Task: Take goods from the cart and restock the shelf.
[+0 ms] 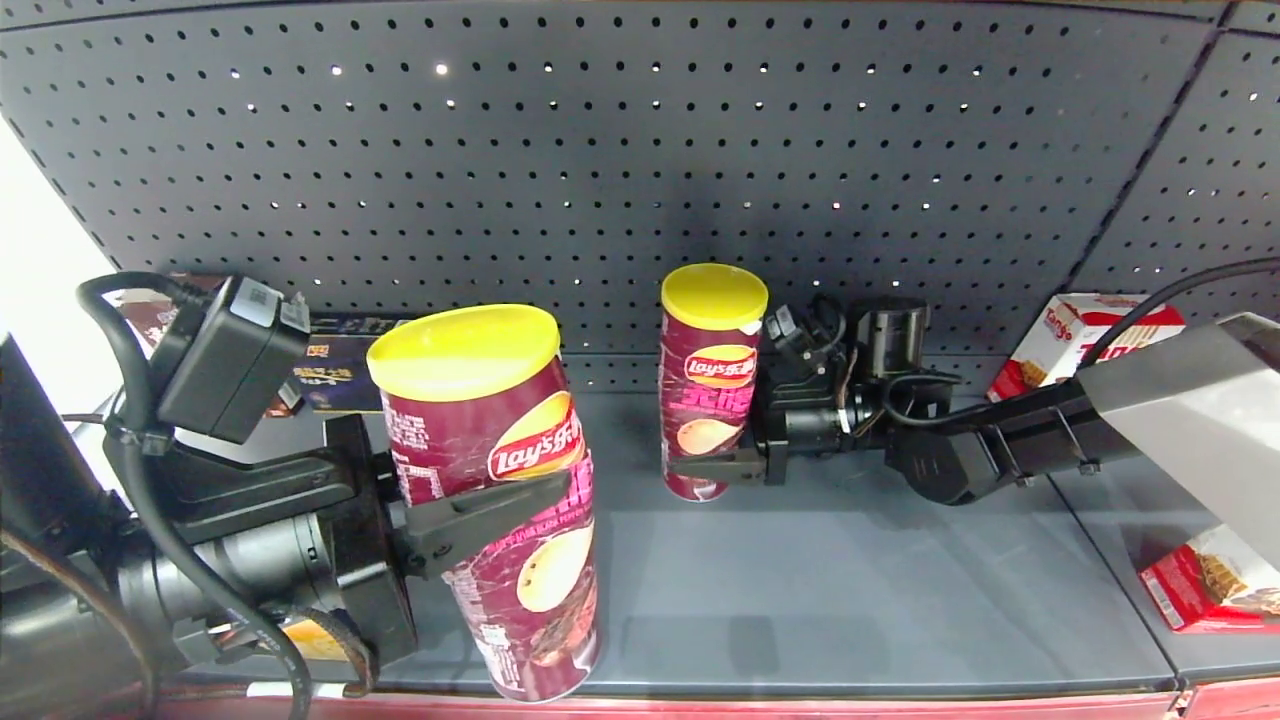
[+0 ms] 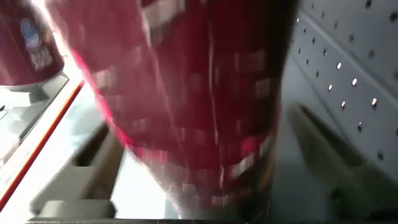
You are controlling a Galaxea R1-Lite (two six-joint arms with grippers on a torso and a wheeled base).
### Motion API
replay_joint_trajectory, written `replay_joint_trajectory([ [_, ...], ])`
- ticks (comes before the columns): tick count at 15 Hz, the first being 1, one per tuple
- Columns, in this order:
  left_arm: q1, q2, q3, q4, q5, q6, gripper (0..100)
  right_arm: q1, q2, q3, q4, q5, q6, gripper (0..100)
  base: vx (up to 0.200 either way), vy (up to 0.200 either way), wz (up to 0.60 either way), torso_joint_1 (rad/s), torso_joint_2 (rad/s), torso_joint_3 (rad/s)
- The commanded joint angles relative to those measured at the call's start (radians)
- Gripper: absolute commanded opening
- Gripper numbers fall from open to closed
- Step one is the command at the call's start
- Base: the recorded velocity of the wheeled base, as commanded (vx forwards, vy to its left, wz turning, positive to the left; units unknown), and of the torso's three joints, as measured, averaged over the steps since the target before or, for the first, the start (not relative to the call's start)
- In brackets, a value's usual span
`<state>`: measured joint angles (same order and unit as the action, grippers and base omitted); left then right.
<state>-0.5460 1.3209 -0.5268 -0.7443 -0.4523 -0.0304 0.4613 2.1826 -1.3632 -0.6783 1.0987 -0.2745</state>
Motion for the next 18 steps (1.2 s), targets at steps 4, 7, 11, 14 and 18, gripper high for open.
replay_joint_trajectory([
  [4, 0.000, -0.003, 0.004, -0.003, 0.000, 0.000, 0, 0.023, -0.001, -0.004, 0.000, -0.045, 0.003, 0, 0.000, 0.000, 0.00, 0.000, 0.00, 0.000],
  [7, 0.000, -0.003, 0.005, -0.003, 0.000, 0.000, 0, 0.030, -0.014, 0.006, -0.003, -0.056, 0.003, 0, 0.000, 0.000, 0.00, 0.000, 0.00, 0.000],
  [11, 0.000, -0.003, 0.004, -0.001, 0.000, 0.000, 0, 0.028, -0.124, 0.075, -0.004, -0.100, 0.004, 0, 0.000, 0.000, 0.00, 0.000, 0.00, 0.000],
  [14, 0.001, -0.003, -0.005, -0.003, 0.000, 0.000, 0, 0.039, -0.250, 0.222, -0.037, -0.100, 0.003, 0, 0.000, 0.000, 0.00, 0.000, 0.00, 0.000],
  [18, 0.003, -0.003, -0.005, -0.003, 0.000, 0.000, 0, 0.077, -0.403, 0.567, -0.247, -0.177, 0.004, 0, 0.000, 0.000, 0.00, 0.000, 0.00, 0.000],
])
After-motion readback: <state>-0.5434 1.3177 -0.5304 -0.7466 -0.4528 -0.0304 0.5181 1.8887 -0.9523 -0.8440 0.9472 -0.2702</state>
